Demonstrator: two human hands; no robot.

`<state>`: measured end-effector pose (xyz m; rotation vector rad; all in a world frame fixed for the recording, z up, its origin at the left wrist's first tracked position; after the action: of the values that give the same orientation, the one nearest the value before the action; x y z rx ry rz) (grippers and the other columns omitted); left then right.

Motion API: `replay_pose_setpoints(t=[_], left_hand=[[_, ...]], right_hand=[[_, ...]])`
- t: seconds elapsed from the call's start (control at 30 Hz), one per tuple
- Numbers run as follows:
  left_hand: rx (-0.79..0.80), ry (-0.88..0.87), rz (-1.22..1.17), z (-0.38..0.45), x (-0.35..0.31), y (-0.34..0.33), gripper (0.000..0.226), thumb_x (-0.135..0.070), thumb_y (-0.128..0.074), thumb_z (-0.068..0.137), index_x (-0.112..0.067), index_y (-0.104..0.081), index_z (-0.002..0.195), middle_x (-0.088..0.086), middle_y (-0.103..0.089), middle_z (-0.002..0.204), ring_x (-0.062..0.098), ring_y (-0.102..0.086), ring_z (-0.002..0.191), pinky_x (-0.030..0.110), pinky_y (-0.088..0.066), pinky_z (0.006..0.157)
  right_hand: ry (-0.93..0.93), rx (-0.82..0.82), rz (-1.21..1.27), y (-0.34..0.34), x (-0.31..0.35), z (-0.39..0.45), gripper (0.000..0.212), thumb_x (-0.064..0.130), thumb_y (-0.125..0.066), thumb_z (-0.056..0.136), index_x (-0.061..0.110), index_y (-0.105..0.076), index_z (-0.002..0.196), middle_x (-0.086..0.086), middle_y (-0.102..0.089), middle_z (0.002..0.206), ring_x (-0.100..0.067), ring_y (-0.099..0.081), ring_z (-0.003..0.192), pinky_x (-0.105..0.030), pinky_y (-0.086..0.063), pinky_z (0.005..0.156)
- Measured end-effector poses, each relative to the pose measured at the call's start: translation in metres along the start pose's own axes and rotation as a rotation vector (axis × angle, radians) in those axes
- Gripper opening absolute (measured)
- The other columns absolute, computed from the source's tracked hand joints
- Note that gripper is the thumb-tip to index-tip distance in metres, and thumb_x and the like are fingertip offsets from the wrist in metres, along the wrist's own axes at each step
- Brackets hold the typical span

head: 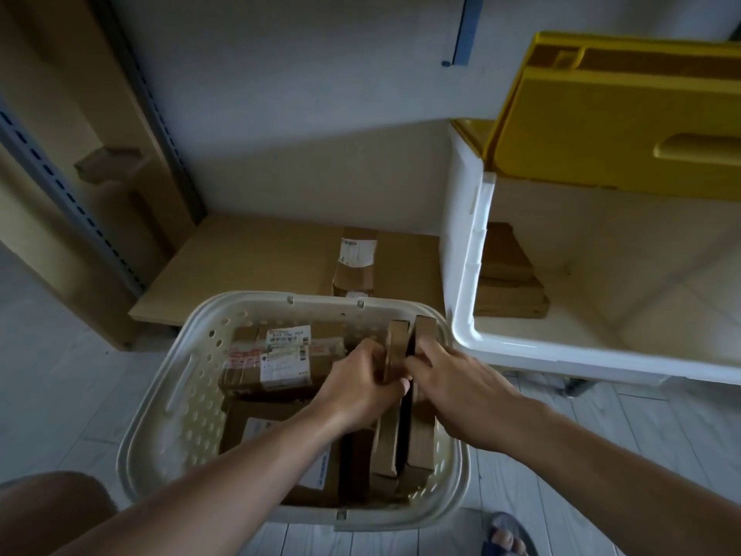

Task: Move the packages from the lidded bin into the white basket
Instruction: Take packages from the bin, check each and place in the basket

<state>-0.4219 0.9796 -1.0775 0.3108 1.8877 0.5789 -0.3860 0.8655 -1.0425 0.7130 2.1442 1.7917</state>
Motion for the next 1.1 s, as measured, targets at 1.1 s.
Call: replay_pose_setpoints(t=[1.1], left_hand=[[0.122,0.026,-0.362,0.011,-0.005,-0.035,0.042,-0.057,-0.046,0.101,-0.062,-0.035,0.141,-0.017,-0.058,0.135,0.015,-0.059,0.126,0.055,-0.052,0.101]], right_hand=[[-0.034,-0.035,0.134,0.002,-0.018,-0.013,0.043,0.046,-0.043,0.104,0.028,-0.039,0.144,0.003,-0.041,0.128,-0.019,-0.06,0.108,-0.036,-0.052,0.088]])
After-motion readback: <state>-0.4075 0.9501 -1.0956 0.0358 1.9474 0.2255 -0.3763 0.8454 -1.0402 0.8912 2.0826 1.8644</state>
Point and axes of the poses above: each hand's wrist, its own z-axis towards the middle knuckle, its own y-axis out of the back of the hand, x = y × z, the point moved 8 cm from there along z, towards the middle knuckle
